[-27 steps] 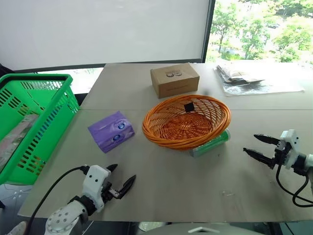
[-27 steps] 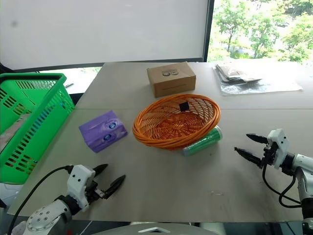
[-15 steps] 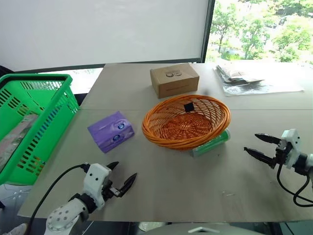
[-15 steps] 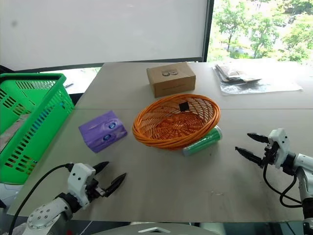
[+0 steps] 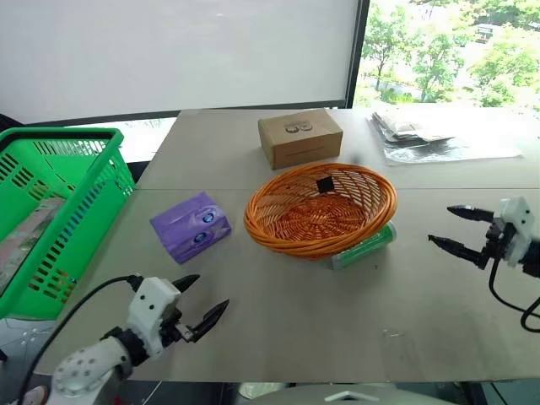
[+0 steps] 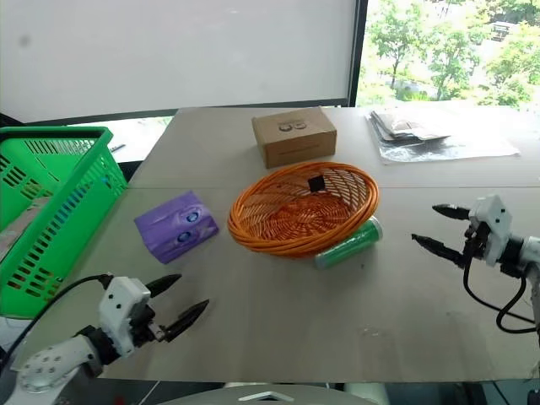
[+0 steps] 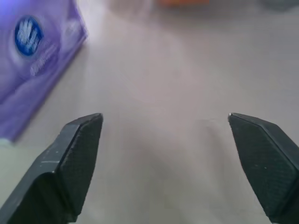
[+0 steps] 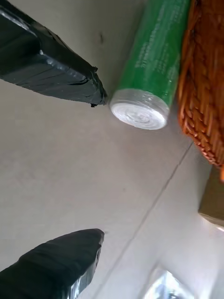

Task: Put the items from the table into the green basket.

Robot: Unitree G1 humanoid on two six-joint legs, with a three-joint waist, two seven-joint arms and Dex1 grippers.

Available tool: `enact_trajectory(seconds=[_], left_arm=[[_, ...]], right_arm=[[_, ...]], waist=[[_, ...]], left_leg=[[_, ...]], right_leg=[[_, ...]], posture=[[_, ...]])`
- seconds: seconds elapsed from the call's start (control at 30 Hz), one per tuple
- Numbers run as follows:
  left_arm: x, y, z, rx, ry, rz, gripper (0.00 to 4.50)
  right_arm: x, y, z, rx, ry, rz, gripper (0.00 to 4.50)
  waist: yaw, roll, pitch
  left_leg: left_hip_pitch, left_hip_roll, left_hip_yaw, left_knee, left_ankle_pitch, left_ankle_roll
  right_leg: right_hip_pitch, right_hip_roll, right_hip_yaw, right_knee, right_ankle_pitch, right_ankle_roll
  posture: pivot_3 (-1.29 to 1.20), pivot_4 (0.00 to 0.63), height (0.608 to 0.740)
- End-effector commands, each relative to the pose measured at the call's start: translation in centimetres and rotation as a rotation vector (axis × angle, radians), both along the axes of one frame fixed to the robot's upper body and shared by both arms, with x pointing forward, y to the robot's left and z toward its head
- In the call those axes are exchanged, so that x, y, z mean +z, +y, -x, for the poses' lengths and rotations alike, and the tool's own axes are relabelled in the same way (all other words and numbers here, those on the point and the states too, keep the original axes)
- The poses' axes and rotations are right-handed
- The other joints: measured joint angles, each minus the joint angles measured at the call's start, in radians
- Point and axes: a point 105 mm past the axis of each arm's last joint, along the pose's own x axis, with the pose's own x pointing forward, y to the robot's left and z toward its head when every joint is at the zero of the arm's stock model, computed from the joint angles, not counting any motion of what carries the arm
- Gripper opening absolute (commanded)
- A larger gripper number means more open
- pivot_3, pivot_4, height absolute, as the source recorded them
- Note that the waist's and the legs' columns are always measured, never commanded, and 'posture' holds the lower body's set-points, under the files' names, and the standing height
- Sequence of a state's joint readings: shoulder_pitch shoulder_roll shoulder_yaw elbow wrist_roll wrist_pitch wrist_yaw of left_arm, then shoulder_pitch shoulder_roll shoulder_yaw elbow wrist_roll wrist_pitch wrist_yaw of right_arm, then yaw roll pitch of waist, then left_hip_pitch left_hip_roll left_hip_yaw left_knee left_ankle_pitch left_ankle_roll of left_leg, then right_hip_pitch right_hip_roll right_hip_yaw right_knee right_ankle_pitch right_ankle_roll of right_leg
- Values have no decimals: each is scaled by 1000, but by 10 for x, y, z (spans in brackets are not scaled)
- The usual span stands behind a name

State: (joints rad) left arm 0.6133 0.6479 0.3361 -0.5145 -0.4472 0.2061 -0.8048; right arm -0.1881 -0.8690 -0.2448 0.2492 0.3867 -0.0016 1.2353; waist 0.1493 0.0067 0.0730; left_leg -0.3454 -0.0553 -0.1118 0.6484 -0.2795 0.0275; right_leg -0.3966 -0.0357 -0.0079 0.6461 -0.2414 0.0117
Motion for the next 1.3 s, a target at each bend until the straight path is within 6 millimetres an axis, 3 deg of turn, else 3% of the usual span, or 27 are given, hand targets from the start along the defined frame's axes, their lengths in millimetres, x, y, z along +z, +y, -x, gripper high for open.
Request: enact_trajectory(seconds=[0.03, 0.17, 0.4, 0.63, 0.67, 0.73, 0.83, 0.87, 0.9, 0.97, 1.13, 1.3], left_arm=[[34, -7, 6, -144, 5, 76, 4452], [56, -10, 7, -246, 15, 96, 4452], [72, -25, 13, -332, -7, 137, 4452], [75, -39, 15, -323, -40, 138, 4452], [76, -39, 15, -319, -45, 141, 4500], [77, -40, 14, -309, -57, 144, 4500], [77, -42, 15, -304, -66, 148, 4500], [78, -42, 15, -303, -69, 151, 4500], [78, -43, 15, -302, -72, 153, 4500], [80, -43, 13, -298, -85, 158, 4500], [97, -48, -1, -296, -175, 220, 4500], [111, -63, -23, -346, -248, 276, 4500]], right_arm=[[29, 31, -1, 196, -79, 127, 4500], [47, 63, -1, 396, -129, 259, 4500], [49, 120, 10, 676, -143, 305, 4500], [32, 130, 7, 761, -99, 430, 4500], [32, 132, 7, 771, -97, 437, 4006], [34, 134, 7, 792, -102, 439, 3428], [39, 136, 4, 793, -132, 440, 1887], [41, 137, 2, 791, -144, 434, 1617], [43, 138, 1, 785, -154, 427, 993], [50, 139, -2, 758, -172, 387, 470], [80, 115, -34, 532, -279, 358, 466], [93, 35, -57, 186, -229, 451, 466]], waist=[[-1, -1, 0], [-3, -1, 1], [4, -5, 0], [31, -6, -1], [33, -6, -1], [40, -6, -1], [54, -7, -1], [57, -6, -1], [60, -7, -1], [65, -7, -1], [82, -7, -1], [108, -9, -3]], left_leg=[[0, 0, 0, 0, 0, 0], [0, 1, -1, 0, 0, 0], [-1, 1, -1, 0, -1, -1], [-2, 1, -1, 0, -2, -1], [-2, 1, -1, 0, -2, -1], [-2, 1, -1, 0, -2, -1], [-2, 1, -1, 1, -2, -1], [-2, 1, -1, 1, -2, -1], [-2, 1, -1, 1, -2, -1], [-3, 1, -1, 1, -2, -1], [-4, 1, -1, 1, -2, -1], [-19, 0, -2, 6, 1, -6]], right_leg=[[0, 0, 0, 0, 0, 0], [0, 1, -1, 0, 0, 0], [0, 1, -1, -3, 0, 0], [-1, 0, -1, -3, 0, 0], [-1, 1, -1, -3, 0, 0], [-1, 1, -1, -3, 0, 0], [-1, 1, -1, -3, 0, 0], [-1, 1, -1, -3, 0, 0], [-2, 1, -1, -3, 0, 0], [-2, 1, -1, -3, 0, 0], [-4, 1, -2, -3, 1, -1], [-15, 1, -3, -3, 9, -3]], posture=[[203, 14, 740], [206, 9, 740], [247, 0, 740], [302, 0, 740], [311, 0, 740], [311, 0, 740], [320, 0, 740], [320, 0, 740], [317, 0, 740], [317, 0, 740], [286, 0, 740], [224, 0, 740]])
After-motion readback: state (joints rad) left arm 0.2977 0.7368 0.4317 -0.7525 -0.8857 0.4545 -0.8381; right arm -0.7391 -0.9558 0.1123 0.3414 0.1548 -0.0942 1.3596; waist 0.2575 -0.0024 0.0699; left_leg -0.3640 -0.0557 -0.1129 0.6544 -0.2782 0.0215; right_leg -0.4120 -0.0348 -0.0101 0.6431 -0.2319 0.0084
